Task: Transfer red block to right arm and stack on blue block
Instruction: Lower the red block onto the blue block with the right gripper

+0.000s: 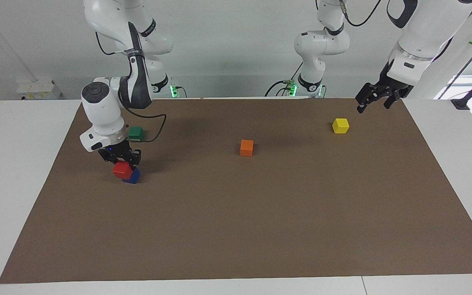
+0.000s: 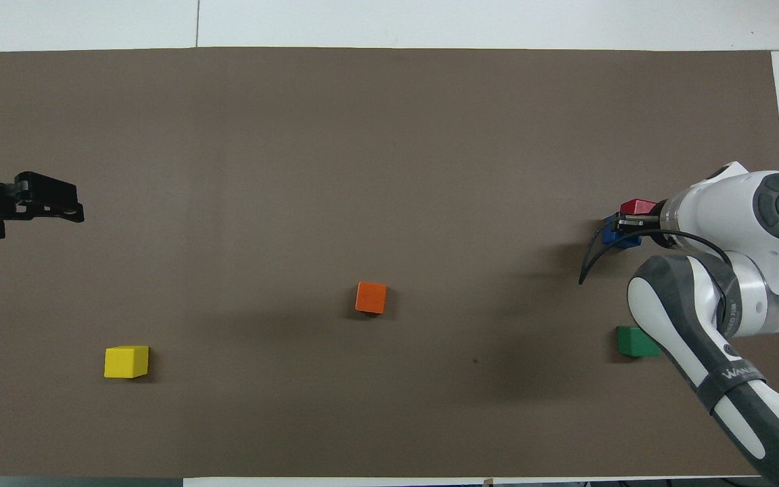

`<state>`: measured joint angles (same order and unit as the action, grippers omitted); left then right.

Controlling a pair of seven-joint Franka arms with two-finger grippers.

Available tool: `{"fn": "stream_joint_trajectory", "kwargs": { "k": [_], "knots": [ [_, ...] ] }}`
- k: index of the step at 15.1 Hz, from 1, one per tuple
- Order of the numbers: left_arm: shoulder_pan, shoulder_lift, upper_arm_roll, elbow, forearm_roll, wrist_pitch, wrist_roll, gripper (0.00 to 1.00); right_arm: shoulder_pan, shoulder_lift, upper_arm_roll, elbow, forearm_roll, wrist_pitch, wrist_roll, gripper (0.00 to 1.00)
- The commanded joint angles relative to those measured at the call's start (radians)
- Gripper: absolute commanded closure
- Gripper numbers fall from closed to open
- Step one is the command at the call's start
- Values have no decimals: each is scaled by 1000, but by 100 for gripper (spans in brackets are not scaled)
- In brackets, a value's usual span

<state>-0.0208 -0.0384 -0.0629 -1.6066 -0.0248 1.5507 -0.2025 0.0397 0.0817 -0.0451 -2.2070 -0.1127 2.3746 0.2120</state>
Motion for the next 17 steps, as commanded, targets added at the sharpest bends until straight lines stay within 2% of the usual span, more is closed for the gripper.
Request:
{"fn": "stream_joint_trajectory", "kwargs": {
  "k": [1,9,10,11,12,17],
  "knots": [
    [5,-24,-2,-26,-9,-7,-6,0,-4,-11,11,-20,-13,21,50,100],
    [5,-24,-2,-26,-9,-7,-6,0,-6,-22,11,-59,-13,24,60,100],
    [5,-24,-2,-26,-9,-7,-6,0,-4,-22,11,-57,-13,25,60,66],
    [7,-24,-2,-26,-9,-7,-6,0,-6,-22,11,-57,-13,23,60,7],
    [7,-24,-2,-26,-9,-7,-6,0,-6,-20,13,-51,-13,23,61,0],
    [7,-24,-2,-26,-9,-7,-6,0,-3,-14,14,-14,-13,2,70,0]
  ]
}}
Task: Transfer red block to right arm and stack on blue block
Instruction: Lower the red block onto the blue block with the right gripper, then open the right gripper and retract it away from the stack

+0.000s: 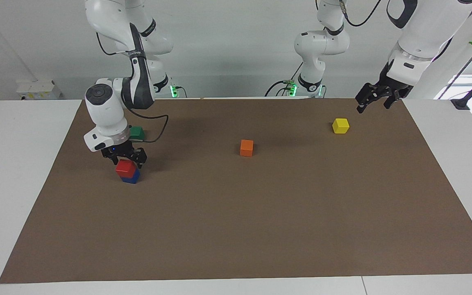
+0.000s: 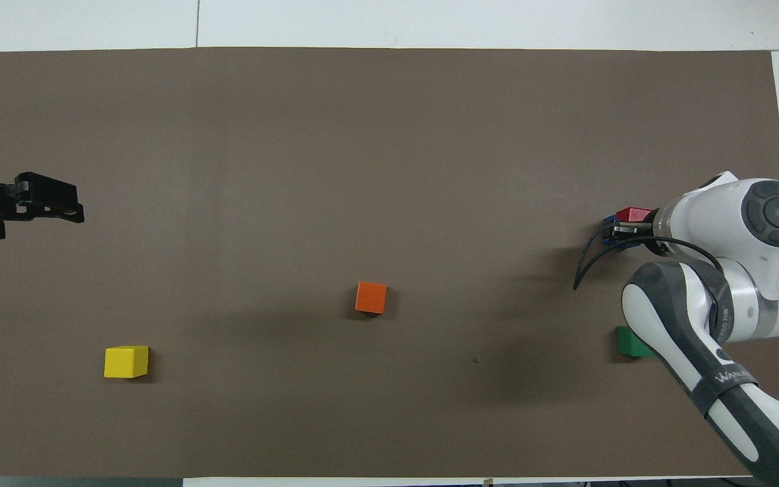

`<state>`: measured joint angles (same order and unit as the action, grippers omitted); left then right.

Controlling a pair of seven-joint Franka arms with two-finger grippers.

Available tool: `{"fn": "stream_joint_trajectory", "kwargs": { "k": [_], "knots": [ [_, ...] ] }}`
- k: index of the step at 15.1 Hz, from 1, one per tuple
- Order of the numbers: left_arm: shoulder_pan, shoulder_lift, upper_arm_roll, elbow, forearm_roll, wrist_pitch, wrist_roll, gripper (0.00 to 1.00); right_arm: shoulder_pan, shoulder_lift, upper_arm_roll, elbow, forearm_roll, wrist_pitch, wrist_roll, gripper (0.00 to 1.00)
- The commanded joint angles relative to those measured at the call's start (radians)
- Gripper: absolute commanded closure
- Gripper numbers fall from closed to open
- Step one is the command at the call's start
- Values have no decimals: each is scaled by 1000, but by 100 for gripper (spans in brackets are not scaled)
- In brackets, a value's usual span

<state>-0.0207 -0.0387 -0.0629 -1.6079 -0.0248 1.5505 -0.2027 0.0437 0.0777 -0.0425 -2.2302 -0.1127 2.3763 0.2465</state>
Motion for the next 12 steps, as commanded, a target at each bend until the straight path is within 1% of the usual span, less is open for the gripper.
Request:
{"fn": "stream_joint_trajectory", "kwargs": {
  "k": [1,3,7,8,10,12],
  "knots": [
    [7,-24,-2,-24,-9,-7,-6,0,-7,-12,13,24,-13,-17,36,0],
    [7,-24,-2,-24,-9,-7,-6,0,-7,-12,13,87,-15,-95,25,0],
    [5,-24,-2,-24,-9,-7,-6,0,-7,-18,30,281,-10,-311,-30,0],
    [7,-24,-2,-24,-9,-7,-6,0,-8,-18,41,331,2,-366,-35,0],
    [5,-24,-2,-24,-9,-7,-6,0,-13,-21,41,423,79,-463,-39,0],
    [5,-24,-2,-24,-9,-7,-6,0,-19,-30,41,484,108,-532,-71,0]
  ]
}}
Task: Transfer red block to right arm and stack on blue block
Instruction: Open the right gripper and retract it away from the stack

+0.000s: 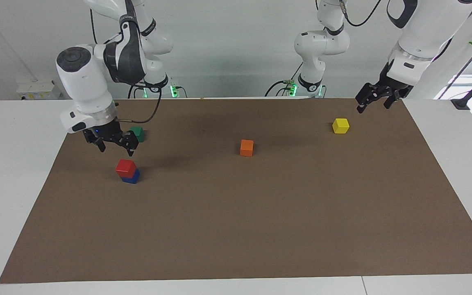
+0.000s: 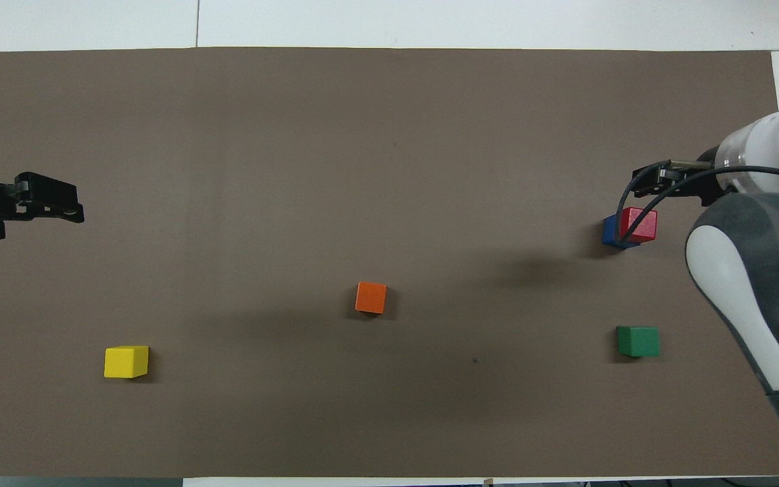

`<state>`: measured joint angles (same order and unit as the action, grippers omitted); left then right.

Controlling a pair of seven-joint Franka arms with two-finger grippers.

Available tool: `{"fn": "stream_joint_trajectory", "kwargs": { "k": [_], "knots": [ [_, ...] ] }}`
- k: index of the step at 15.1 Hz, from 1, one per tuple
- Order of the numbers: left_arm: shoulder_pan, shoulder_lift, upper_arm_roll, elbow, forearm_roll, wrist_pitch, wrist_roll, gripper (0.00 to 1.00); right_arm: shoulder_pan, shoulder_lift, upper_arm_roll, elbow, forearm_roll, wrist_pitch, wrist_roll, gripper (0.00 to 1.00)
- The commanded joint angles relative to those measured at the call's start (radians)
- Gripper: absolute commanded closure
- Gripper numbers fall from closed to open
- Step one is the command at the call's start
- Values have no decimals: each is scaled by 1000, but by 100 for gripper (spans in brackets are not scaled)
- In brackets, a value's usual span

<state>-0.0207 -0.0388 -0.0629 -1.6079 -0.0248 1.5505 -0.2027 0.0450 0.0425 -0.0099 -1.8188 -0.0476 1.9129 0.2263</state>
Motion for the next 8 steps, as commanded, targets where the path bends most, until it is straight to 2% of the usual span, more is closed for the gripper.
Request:
{"fn": "stream_joint_trajectory", "kwargs": {
  "k": [1,3,8],
  "knots": [
    [7,-24,-2,-24,-9,-7,-6,0,-20,-1,7,94,69,-98,-73,0],
    [5,-26,-2,-24,-9,-7,-6,0,-24,-15,2,137,104,-164,-111,0],
    [5,-24,-2,-24,-9,-7,-6,0,-42,-10,-5,289,84,-374,-286,0]
  ]
}}
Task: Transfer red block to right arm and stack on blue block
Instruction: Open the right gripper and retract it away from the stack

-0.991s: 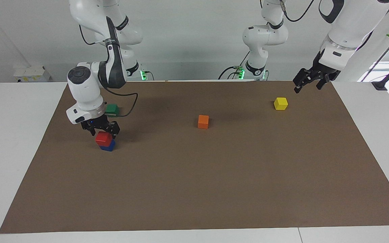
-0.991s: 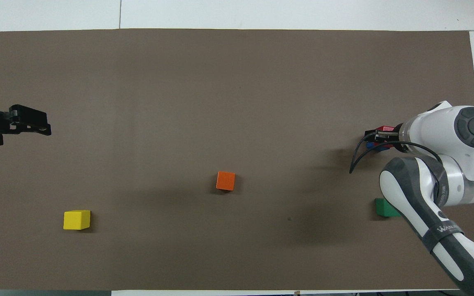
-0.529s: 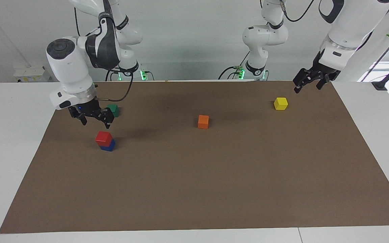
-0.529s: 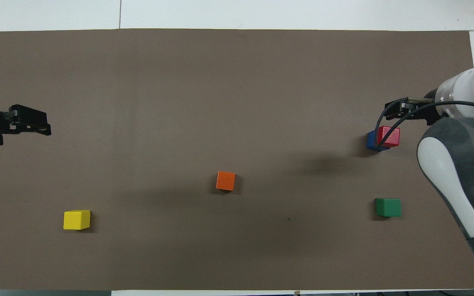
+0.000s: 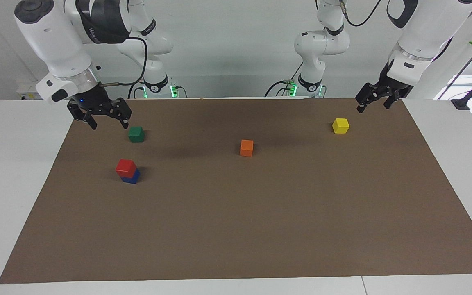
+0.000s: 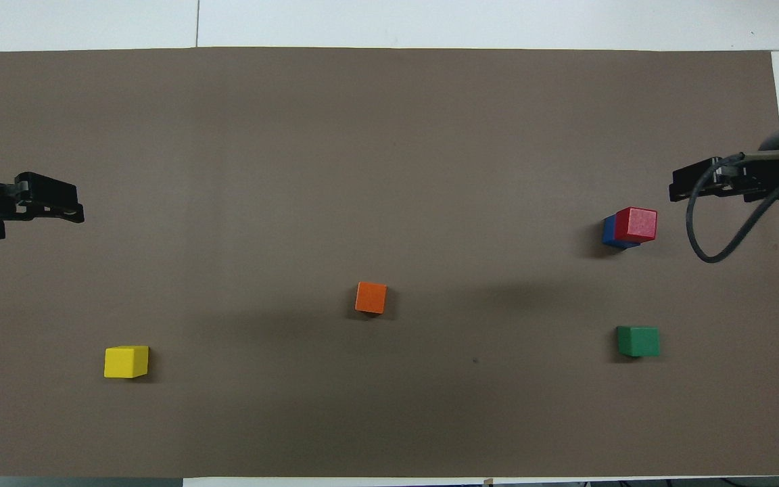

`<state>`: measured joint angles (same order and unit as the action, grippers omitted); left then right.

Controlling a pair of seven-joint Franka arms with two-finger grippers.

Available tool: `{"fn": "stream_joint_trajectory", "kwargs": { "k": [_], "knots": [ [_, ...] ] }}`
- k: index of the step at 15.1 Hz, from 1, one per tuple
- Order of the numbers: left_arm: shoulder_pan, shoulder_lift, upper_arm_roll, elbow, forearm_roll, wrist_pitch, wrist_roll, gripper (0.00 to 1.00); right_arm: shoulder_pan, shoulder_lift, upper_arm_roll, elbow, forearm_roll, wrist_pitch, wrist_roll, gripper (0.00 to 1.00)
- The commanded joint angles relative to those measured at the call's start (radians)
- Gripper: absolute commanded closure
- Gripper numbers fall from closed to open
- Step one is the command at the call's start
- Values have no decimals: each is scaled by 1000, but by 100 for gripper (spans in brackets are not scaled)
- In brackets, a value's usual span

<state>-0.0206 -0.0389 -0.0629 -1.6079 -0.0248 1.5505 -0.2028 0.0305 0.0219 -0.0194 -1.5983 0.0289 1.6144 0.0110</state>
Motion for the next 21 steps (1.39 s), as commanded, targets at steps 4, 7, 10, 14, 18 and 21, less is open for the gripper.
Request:
{"fn": "stream_joint_trajectory", "kwargs": {
  "k": [4,7,10,14,18,21],
  "knots": [
    [5,-24,-2,-24,-9,-7,-6,0,-57,18,4,156,-21,-186,-164,0],
    [5,-24,-2,-24,-9,-7,-6,0,20,6,-81,134,-47,-185,-170,0],
    [5,-24,-2,-24,-9,-7,-6,0,34,-48,-114,32,-50,-124,-167,0],
    [5,-24,-2,-24,-9,-7,-6,0,-4,-105,-113,-51,-47,-84,-163,0],
    [5,-24,-2,-24,-9,-7,-6,0,5,-96,-113,-26,-52,-99,-160,0],
    [7,-26,-2,-24,-9,-7,-6,0,3,-94,-113,-25,-52,-99,-158,0]
  ]
}}
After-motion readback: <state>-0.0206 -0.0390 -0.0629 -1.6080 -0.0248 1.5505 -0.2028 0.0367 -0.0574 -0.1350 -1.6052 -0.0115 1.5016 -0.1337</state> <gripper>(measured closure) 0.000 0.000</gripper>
